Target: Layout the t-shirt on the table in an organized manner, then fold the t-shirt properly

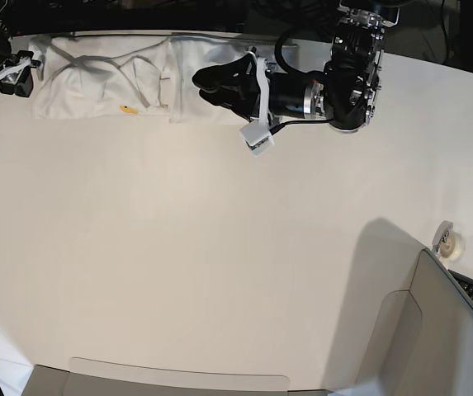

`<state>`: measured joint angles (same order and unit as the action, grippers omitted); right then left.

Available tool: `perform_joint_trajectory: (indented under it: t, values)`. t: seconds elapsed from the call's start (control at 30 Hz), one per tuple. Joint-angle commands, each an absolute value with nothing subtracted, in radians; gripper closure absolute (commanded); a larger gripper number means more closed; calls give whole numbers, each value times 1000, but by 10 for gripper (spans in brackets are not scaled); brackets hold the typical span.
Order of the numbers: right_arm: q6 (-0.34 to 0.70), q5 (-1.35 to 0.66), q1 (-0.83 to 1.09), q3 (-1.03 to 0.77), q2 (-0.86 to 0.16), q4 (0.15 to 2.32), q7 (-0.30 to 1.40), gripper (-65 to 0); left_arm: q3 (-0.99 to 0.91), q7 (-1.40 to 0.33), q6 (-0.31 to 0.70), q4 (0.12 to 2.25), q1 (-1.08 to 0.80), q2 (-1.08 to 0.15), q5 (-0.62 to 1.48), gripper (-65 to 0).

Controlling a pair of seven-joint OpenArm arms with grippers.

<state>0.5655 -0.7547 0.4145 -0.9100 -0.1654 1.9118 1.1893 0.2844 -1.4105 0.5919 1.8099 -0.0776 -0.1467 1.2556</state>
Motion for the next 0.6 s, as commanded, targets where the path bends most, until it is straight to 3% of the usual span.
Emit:
perform_joint_trajectory:
  t: [0.0,0.27,0.4,0.57]
  values:
    - [567,-763,404,-918,-182,1916,1171,-229,282,-1396,593,1831,-67,-145,1283,-204]
    - [578,-771,404,-914,-202,1903,1175,-255,263,-1396,593,1831,-71,-194,1282,-204]
    - [698,-771,407,-914,-219,1896,1175,-323,220,-1396,593,1831,-73,-202,1282,-204]
    - [698,-773,392,-918,-219,1856,1227,-323,196,-1396,593,1831,-73,-202,1279,-204]
